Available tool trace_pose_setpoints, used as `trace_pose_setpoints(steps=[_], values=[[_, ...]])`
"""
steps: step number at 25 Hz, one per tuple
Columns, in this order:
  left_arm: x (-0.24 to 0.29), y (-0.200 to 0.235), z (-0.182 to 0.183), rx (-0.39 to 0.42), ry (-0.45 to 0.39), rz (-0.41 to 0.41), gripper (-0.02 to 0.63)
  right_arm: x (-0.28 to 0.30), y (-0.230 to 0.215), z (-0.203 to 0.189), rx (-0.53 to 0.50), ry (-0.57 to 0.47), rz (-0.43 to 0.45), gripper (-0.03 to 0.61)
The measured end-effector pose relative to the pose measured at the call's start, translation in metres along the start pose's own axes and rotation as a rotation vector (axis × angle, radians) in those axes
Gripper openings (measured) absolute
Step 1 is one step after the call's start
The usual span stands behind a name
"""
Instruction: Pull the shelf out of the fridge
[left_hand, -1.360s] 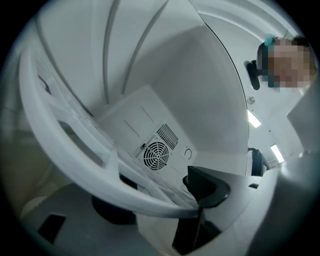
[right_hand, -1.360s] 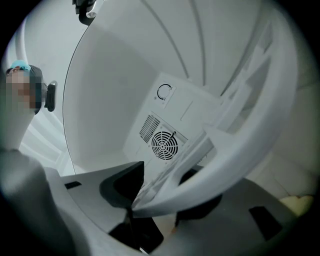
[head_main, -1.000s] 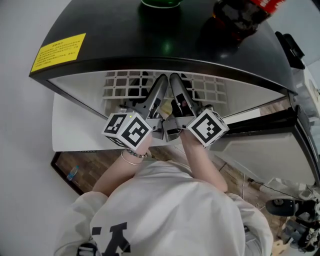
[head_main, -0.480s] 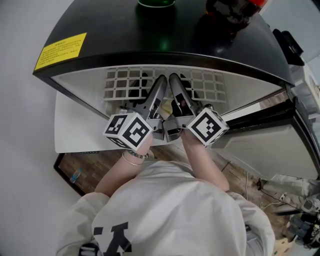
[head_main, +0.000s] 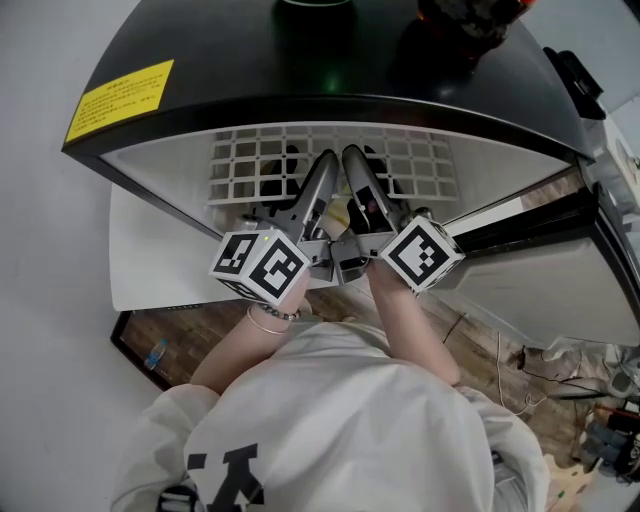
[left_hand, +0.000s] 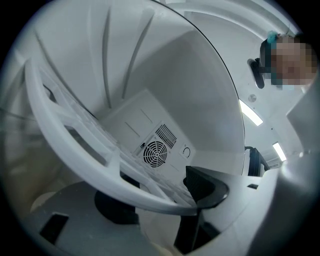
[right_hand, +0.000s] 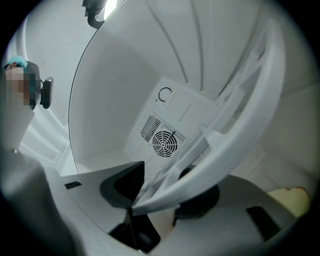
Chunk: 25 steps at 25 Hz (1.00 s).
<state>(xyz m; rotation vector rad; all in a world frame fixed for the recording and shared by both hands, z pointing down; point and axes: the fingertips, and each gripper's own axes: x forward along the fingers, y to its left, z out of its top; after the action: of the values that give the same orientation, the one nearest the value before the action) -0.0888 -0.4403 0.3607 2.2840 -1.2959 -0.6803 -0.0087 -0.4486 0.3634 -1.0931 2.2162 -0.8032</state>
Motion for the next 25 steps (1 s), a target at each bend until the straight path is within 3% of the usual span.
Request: trace_pose_setpoints(steps=[9,25], values=[[-0.01,-0.007,-0.002,-0.013,-0.001,-0.024,0.296,-0.01,0.007,-0.001,0.012,-0.02,0.014,0.206],[-0.038,-0.018,-0.007,-0.025,-0.02,0.014,0.273,-0.036,0.014,-0.014,0.006,0.032,-0.009,0.204]])
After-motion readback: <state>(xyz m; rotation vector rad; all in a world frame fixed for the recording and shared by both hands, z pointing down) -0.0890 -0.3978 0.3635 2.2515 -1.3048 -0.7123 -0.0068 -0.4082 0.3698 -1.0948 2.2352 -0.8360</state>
